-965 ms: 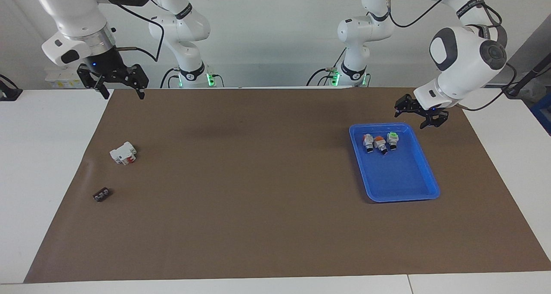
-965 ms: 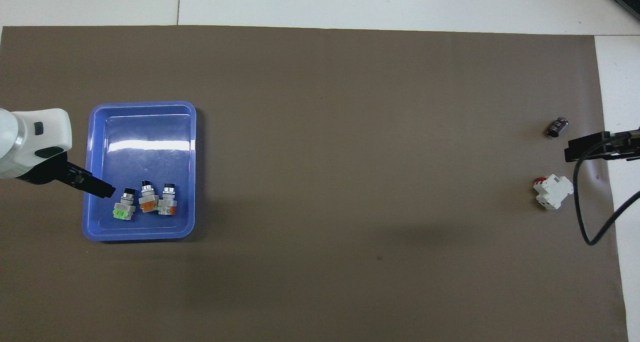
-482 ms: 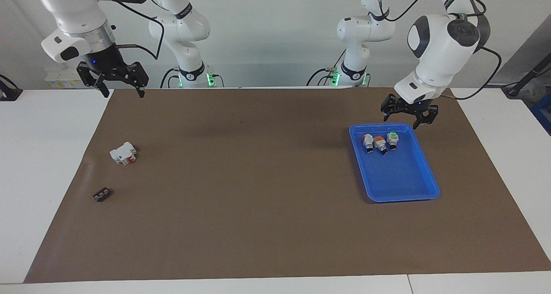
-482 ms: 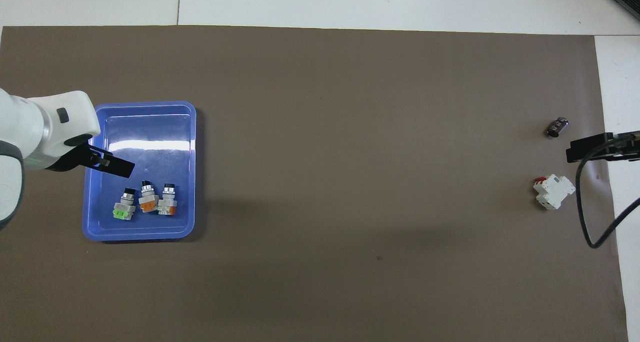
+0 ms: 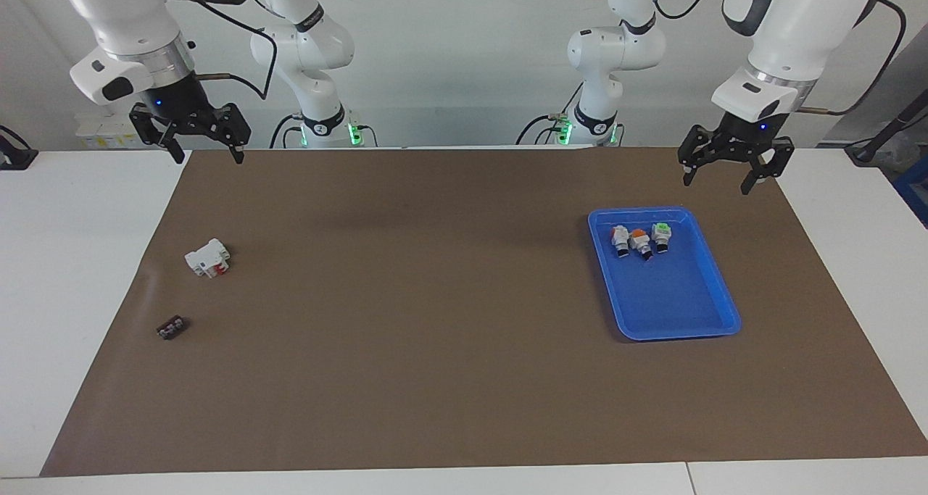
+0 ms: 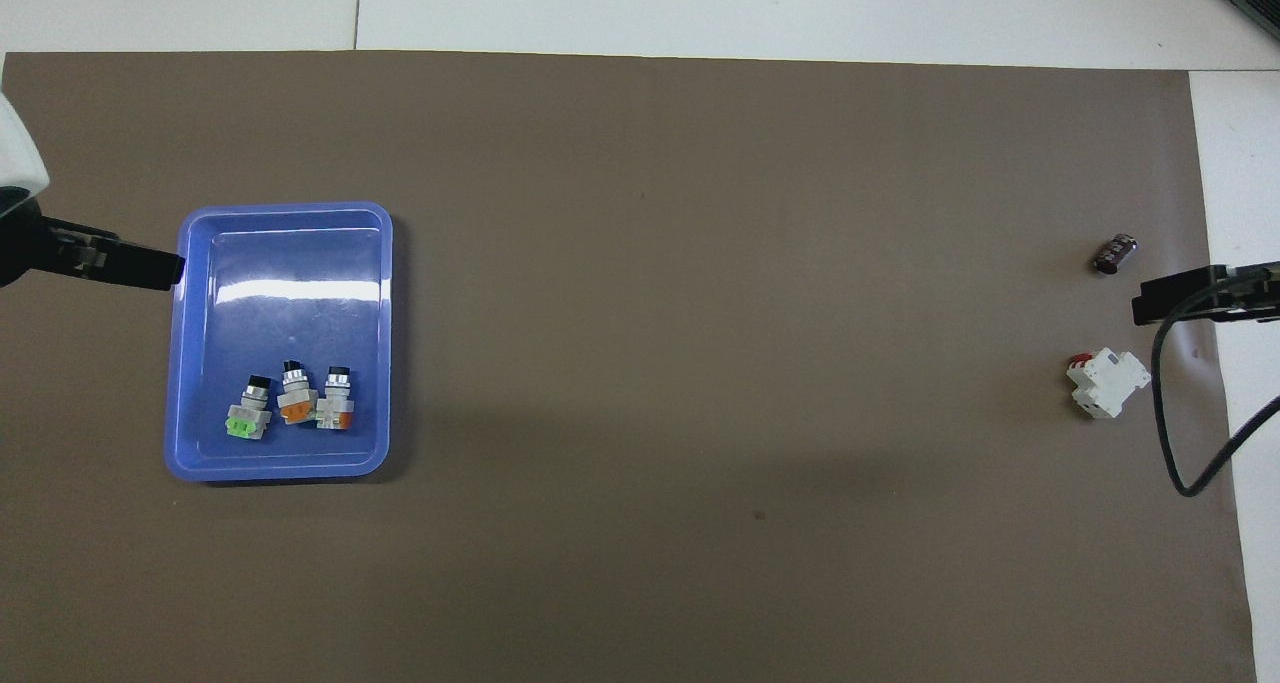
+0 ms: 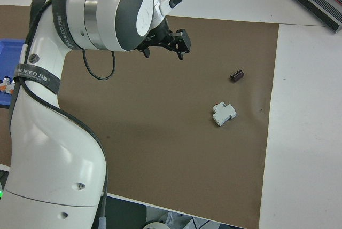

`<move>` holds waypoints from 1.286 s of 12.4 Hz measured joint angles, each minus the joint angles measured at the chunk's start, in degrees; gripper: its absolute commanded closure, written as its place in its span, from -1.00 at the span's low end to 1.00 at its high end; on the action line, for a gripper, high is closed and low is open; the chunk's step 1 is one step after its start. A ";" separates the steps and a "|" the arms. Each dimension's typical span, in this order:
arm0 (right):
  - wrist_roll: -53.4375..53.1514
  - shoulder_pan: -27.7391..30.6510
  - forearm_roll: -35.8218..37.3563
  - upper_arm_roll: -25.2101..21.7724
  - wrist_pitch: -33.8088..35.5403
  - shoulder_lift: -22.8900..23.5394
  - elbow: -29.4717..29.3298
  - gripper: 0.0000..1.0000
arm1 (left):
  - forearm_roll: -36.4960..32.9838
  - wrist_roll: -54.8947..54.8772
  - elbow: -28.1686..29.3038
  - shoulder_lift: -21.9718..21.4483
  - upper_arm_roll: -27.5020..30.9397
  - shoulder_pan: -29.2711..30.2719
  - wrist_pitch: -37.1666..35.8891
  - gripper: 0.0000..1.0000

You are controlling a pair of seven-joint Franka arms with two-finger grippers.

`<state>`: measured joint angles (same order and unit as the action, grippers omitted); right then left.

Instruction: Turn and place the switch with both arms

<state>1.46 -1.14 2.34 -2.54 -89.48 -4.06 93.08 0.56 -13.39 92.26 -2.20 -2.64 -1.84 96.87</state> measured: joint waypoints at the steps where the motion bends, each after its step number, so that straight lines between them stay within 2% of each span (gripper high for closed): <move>1: 0.00 0.00 0.00 0.00 0.00 0.00 0.00 -1.00 | 0.12 0.17 -4.25 1.38 0.16 0.10 -3.61 -1.00; 3: 0.00 0.00 0.00 0.00 0.00 0.00 0.00 -1.00 | 0.15 0.54 -11.10 4.01 0.47 0.31 -9.11 -1.00; 4: 0.00 0.00 0.00 0.00 0.00 0.00 0.00 -1.00 | 0.15 1.35 -12.51 4.41 0.44 0.47 -11.00 -1.00; 7: 0.00 0.00 0.00 0.00 0.00 0.00 0.02 -1.00 | 0.15 2.49 -10.44 2.32 0.45 1.65 -16.76 -1.00; 10: 0.00 0.00 0.00 0.00 0.00 0.00 0.02 -1.00 | 0.15 2.85 -7.19 -0.28 0.41 2.12 -16.75 -1.00; 16: 0.00 0.00 0.00 0.00 0.00 0.00 0.04 -1.00 | 0.93 3.42 -7.12 -0.28 0.26 2.13 -15.29 -1.00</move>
<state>1.46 -1.14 2.33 -2.54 -89.48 -4.06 93.12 1.49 -9.97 85.14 -2.48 -2.38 0.29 81.58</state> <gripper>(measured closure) 0.000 0.000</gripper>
